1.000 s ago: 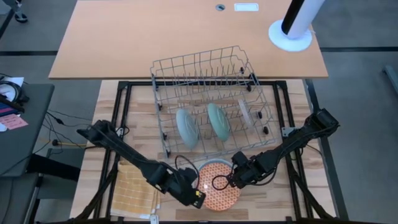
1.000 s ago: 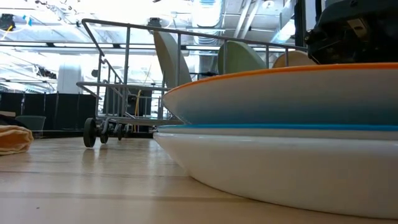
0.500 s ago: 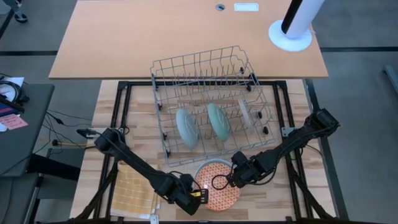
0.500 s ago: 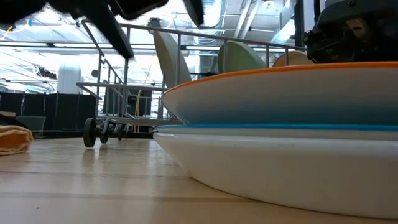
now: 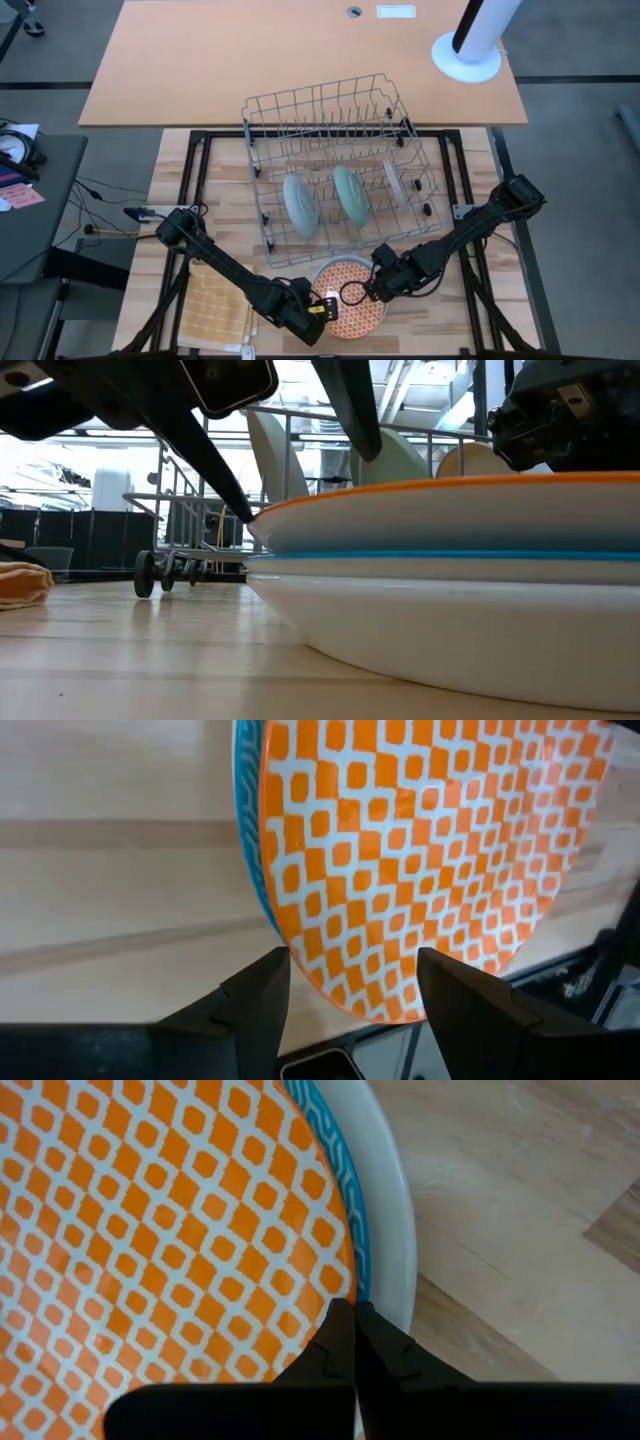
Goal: Sort dishes
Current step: Put the orange patterned plate in the dish rack
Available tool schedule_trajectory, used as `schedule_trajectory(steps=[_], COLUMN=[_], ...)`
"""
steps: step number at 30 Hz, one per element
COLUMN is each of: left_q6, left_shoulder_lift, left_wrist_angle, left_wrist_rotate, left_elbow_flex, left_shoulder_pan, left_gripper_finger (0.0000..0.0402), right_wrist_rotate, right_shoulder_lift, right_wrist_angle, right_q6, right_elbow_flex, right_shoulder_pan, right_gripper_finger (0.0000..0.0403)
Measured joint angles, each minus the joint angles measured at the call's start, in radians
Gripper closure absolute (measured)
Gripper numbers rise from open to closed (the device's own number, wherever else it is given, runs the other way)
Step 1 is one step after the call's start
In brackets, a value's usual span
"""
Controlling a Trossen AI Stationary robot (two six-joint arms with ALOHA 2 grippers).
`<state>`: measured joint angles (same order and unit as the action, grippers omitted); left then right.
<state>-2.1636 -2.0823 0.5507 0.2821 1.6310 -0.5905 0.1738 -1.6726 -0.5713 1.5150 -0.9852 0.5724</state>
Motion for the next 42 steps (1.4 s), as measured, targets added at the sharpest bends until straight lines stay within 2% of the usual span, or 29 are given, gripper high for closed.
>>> schedule_trajectory(steps=[6, 24, 33, 42], left_q6=[-0.023, 0.02, 0.039, 0.077], left_shoulder_lift=[0.0, 0.0, 0.0, 0.0], left_wrist_angle=[0.058, 0.018, -0.008, -0.06], left_wrist_rotate=[0.011, 0.038, 0.122, 0.259], left_elbow_flex=[0.0, 0.0, -0.001, -0.001], left_shoulder_pan=[0.002, 0.015, 0.019, 0.026], left_gripper_finger=[0.0189, 0.0189, 0.0189, 0.0189], right_wrist_rotate=[0.0, 0.001, 0.001, 0.001], right_shoulder_lift=[0.0, -0.001, -0.002, -0.001], right_wrist_angle=[0.001, -0.002, -0.009, 0.021], right_q6=[0.002, 0.003, 0.003, 0.002], right_elbow_flex=[0.0, 0.0, 0.001, -0.001], right_shoulder_pan=[0.0, 0.0, 0.0, 0.0], right_gripper_finger=[0.0403, 0.0403, 0.0403, 0.0403])
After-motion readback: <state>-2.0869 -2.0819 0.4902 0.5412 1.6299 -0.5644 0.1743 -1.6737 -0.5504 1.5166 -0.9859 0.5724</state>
